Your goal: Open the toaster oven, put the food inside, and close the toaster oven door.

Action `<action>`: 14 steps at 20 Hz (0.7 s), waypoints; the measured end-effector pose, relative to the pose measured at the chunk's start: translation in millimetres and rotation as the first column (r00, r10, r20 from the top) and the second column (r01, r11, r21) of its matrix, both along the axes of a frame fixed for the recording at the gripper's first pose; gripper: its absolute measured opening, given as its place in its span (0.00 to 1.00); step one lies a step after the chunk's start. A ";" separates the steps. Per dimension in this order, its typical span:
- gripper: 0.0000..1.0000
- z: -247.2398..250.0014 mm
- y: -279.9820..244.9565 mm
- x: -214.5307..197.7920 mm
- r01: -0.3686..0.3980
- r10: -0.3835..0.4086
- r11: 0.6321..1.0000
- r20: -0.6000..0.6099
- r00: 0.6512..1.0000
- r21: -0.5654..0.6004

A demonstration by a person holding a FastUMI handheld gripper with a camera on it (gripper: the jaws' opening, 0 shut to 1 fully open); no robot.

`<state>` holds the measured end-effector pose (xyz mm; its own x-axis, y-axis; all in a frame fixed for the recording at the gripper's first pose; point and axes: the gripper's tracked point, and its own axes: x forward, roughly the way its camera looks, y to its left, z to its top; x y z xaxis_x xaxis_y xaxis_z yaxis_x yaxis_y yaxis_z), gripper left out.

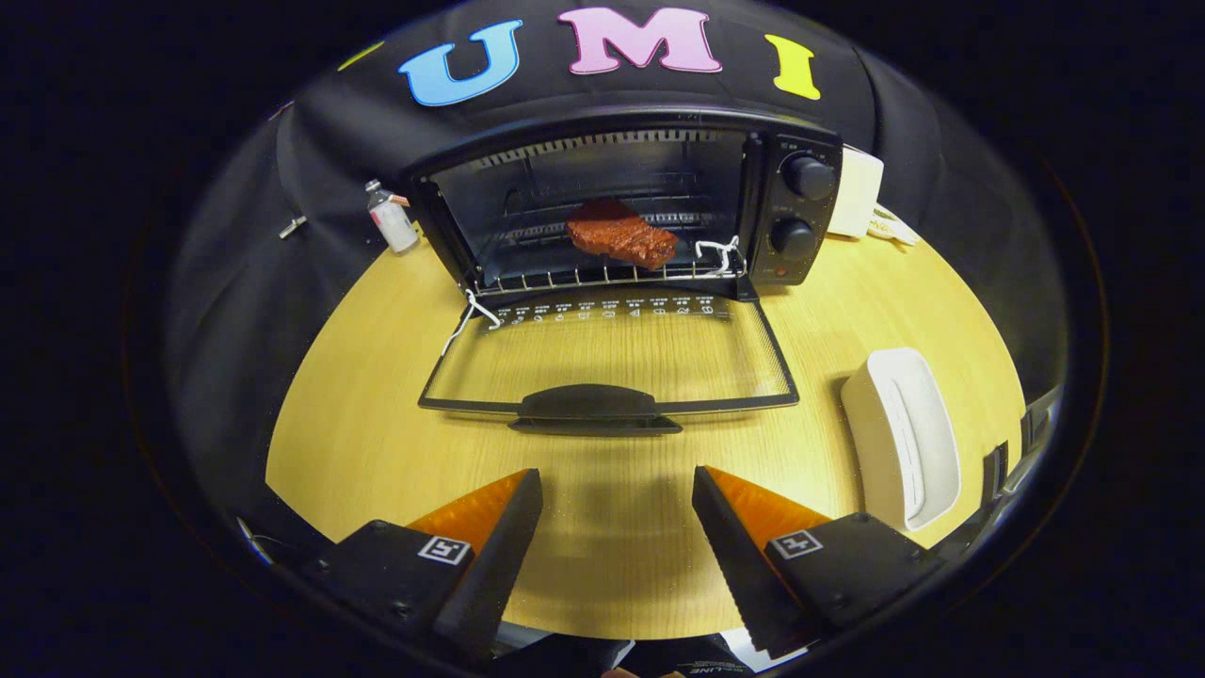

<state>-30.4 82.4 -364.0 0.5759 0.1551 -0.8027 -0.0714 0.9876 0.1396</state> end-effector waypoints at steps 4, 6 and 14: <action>0.99 -11.6 6.3 11.6 -0.002 0.002 0.999 -0.005 1.000 -0.050; 0.99 -19.7 9.1 12.5 0.001 -0.003 0.998 -0.030 1.000 -0.065; 0.99 -26.7 12.4 21.2 0.038 -0.042 0.995 -0.045 0.998 -0.092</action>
<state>-9.2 94.9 -390.6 0.5419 0.0579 -0.8384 -0.0273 0.9983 0.0513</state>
